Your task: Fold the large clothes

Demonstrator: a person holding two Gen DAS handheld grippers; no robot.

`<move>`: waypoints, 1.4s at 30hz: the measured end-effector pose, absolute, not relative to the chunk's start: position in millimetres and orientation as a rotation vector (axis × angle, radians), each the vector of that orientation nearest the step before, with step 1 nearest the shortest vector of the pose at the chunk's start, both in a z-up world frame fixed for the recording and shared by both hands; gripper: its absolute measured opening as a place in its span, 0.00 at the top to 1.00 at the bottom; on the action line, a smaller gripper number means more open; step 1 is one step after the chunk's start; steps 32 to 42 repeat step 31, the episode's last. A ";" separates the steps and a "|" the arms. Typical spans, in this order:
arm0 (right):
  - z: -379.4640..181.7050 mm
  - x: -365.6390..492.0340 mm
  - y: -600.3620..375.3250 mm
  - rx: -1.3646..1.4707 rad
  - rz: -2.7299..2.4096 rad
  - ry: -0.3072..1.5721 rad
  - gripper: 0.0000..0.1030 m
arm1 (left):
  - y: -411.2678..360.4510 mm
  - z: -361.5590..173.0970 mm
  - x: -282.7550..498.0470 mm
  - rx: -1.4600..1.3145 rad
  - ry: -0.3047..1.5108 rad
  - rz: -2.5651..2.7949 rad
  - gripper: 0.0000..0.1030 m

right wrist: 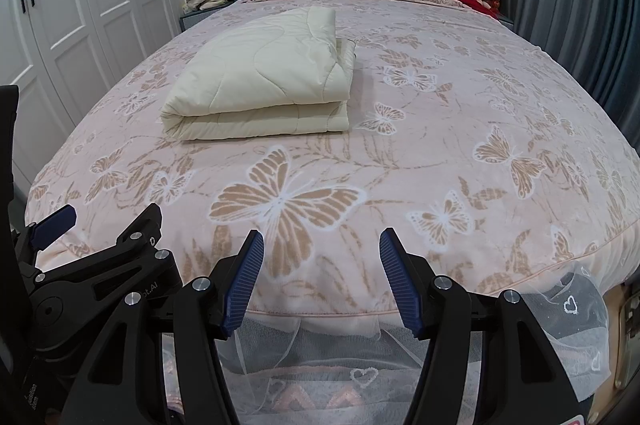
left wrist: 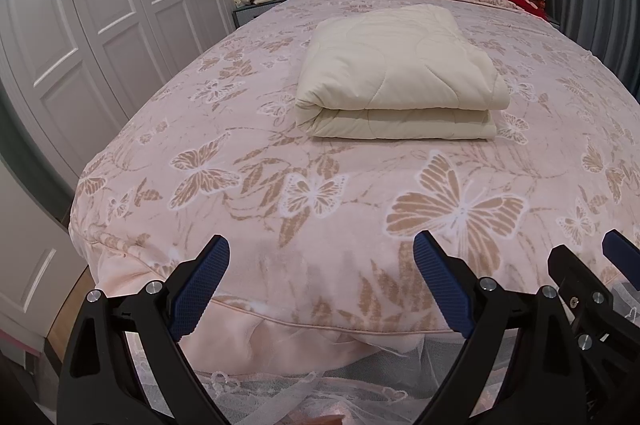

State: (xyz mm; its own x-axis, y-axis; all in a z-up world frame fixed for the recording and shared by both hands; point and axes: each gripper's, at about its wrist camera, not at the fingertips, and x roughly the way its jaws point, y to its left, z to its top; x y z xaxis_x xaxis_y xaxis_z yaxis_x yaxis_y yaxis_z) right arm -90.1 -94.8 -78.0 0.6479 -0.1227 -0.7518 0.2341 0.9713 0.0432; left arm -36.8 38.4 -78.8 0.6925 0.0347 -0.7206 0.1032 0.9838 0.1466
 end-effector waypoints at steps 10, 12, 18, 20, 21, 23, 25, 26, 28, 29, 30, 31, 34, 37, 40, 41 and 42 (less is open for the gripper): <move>-78.5 -90.0 -94.6 0.142 -0.203 0.843 0.42 | 37.8 -81.7 -32.9 0.183 0.823 -0.046 0.12; -78.6 -89.9 -94.5 0.141 -0.203 0.843 0.42 | 37.8 -81.6 -32.9 0.183 0.822 -0.044 0.12; -78.6 -89.9 -94.7 0.142 -0.203 0.844 0.42 | 38.0 -81.9 -32.8 0.187 0.816 -0.044 0.12; -78.2 -90.1 -94.4 0.141 -0.204 0.842 0.42 | 38.2 -81.7 -32.2 0.185 0.816 -0.043 0.12; -78.5 -89.7 -94.6 0.143 -0.203 0.843 0.42 | 37.8 -81.7 -32.8 0.184 0.816 -0.044 0.12; -78.4 -89.6 -94.6 0.142 -0.203 0.844 0.42 | 37.8 -81.7 -32.3 0.184 0.816 -0.044 0.12; -78.2 -89.5 -94.4 0.140 -0.205 0.843 0.42 | 37.7 -82.0 -33.1 0.182 0.818 -0.045 0.13; -78.2 -89.5 -94.1 0.140 -0.206 0.844 0.42 | 38.0 -82.0 -33.3 0.178 0.820 -0.046 0.15; -78.6 -89.4 -93.6 0.140 -0.207 0.845 0.42 | 38.5 -82.3 -32.9 0.176 0.823 -0.054 0.17; -78.6 -89.9 -93.7 0.140 -0.208 0.845 0.42 | 38.6 -82.4 -32.5 0.178 0.825 -0.055 0.17; -78.4 -89.4 -94.2 0.142 -0.205 0.844 0.42 | 38.7 -82.4 -32.1 0.180 0.824 -0.055 0.17; -78.4 -89.4 -94.1 0.140 -0.204 0.844 0.42 | 38.9 -82.3 -32.5 0.181 0.822 -0.054 0.18; -78.4 -89.4 -94.1 0.140 -0.204 0.844 0.42 | 38.9 -82.3 -32.5 0.181 0.822 -0.054 0.18; -78.4 -89.4 -94.1 0.140 -0.204 0.844 0.42 | 38.9 -82.3 -32.5 0.181 0.822 -0.054 0.18; -78.4 -89.4 -94.1 0.140 -0.204 0.844 0.42 | 38.9 -82.3 -32.5 0.181 0.822 -0.054 0.18; -78.4 -89.4 -94.1 0.140 -0.204 0.844 0.42 | 38.9 -82.3 -32.5 0.181 0.822 -0.054 0.18; -78.4 -89.4 -94.1 0.140 -0.204 0.844 0.42 | 38.9 -82.3 -32.5 0.181 0.822 -0.054 0.18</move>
